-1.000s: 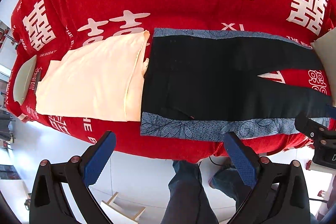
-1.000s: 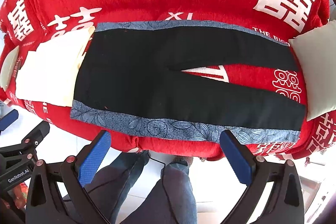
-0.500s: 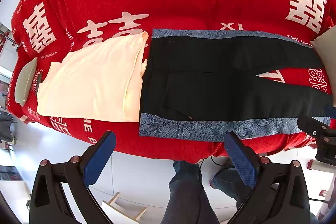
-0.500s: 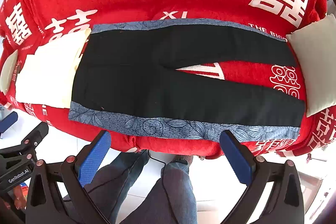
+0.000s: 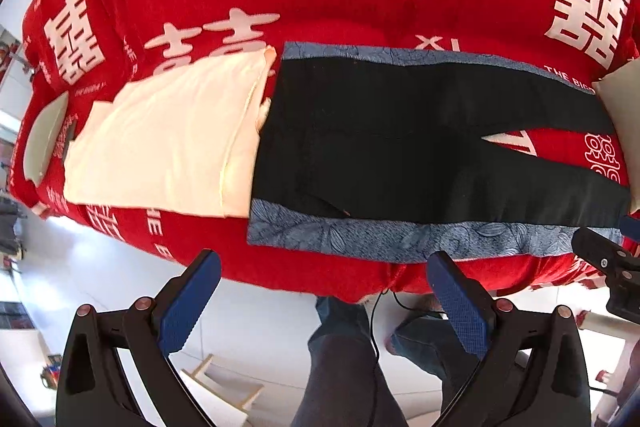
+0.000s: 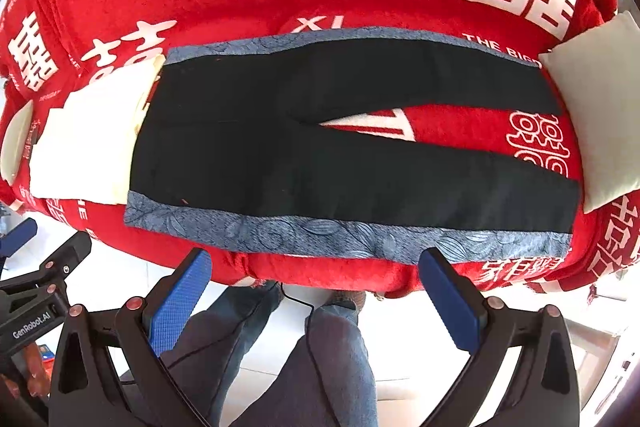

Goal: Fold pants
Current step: 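Lower both grippers to the grey patterned trouser hem and grasp it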

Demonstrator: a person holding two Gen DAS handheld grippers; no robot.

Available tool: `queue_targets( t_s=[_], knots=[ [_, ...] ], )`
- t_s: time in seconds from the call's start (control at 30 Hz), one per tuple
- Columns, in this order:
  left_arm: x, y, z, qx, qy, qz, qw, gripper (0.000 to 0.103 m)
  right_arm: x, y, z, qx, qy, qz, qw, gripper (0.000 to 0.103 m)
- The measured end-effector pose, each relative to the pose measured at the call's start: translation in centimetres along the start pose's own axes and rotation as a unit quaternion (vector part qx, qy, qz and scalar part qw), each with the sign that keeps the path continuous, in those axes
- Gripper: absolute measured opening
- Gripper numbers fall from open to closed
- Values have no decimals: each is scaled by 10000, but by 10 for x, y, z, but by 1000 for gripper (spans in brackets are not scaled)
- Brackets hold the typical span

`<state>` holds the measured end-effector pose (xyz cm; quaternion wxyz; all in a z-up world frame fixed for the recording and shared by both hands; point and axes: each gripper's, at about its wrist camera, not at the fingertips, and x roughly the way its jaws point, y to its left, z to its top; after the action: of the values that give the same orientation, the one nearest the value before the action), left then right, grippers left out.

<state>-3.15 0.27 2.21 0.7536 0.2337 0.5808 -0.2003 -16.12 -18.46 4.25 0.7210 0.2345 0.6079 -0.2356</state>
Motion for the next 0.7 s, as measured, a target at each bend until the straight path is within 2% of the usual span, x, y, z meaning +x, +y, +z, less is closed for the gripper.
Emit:
queue_targets(
  t_s=[0.23, 0.37, 0.53, 0.67, 0.7],
  knots=[
    [3, -17, -20, -306, 120, -12, 9995, 103, 4, -28, -14, -22, 135, -58, 9999, 103],
    [8, -17, -23, -446, 166, -114, 9988, 103, 7, -39, -18, 56, 136, 187, 9997, 103],
    [37, 1, -24, -917, 301, -605, 9935, 103, 27, -48, -26, 522, 68, 1048, 9931, 103],
    [78, 18, -30, -1212, 313, -1003, 9870, 103, 73, -43, -37, 1002, 241, 1951, 9754, 102],
    [88, 20, -33, -1237, 338, -1058, 9861, 103, 90, -38, -42, 1144, 300, 2179, 9688, 99]
  ],
)
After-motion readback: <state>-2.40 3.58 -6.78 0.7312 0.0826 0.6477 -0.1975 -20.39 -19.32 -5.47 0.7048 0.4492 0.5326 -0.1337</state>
